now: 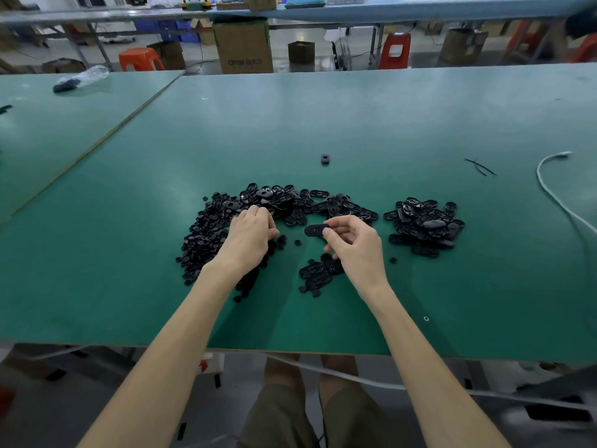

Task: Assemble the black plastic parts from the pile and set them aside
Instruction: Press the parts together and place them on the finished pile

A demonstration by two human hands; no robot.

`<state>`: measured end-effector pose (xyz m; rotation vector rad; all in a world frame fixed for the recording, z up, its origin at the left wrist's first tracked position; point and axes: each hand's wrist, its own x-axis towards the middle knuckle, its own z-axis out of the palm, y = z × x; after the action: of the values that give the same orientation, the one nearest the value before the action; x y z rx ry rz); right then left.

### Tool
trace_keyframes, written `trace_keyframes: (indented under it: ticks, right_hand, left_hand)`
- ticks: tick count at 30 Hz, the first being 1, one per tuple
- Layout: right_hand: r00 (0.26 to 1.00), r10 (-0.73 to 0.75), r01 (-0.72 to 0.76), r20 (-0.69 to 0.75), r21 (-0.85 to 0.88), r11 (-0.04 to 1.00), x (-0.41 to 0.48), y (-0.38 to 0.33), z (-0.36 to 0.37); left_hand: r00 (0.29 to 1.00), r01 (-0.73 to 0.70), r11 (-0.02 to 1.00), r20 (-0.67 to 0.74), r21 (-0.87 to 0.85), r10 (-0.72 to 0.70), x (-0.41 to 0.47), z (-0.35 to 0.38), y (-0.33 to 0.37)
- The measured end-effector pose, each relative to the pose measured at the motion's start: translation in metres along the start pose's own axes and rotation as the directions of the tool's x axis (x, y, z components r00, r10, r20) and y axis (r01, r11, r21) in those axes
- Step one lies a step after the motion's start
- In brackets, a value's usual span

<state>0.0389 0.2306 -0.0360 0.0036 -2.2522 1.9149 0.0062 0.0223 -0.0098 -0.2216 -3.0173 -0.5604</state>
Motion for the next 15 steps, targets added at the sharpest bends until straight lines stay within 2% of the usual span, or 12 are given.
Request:
trace_keyframes:
  ticks: [3, 7, 12, 15]
  right_hand:
    - [1.000, 0.000, 0.000, -0.004, 0.006, 1.000, 0.000, 0.000, 0.000]
    - [1.000, -0.003, 0.004, -0.026, 0.034, 0.999, 0.000, 0.000, 0.000]
    - [0.997, -0.005, 0.009, -0.072, 0.053, 0.999, 0.000, -0.001, -0.001]
    - [0.995, -0.009, 0.014, -0.102, 0.046, 0.999, 0.000, -0.001, -0.002]
  left_hand:
    - [0.997, 0.009, 0.984, -0.074, -0.176, -0.022, -0.003, 0.002, 0.004]
    - [0.980, -0.021, 0.824, -0.176, -0.566, -0.097, -0.003, 0.003, 0.021]
    - [0.977, -0.070, 0.611, -0.178, -0.789, -0.118, -0.002, 0.024, 0.049]
    - [0.965, -0.089, 0.533, -0.205, -0.842, -0.163, -0.007, 0.038, 0.057]
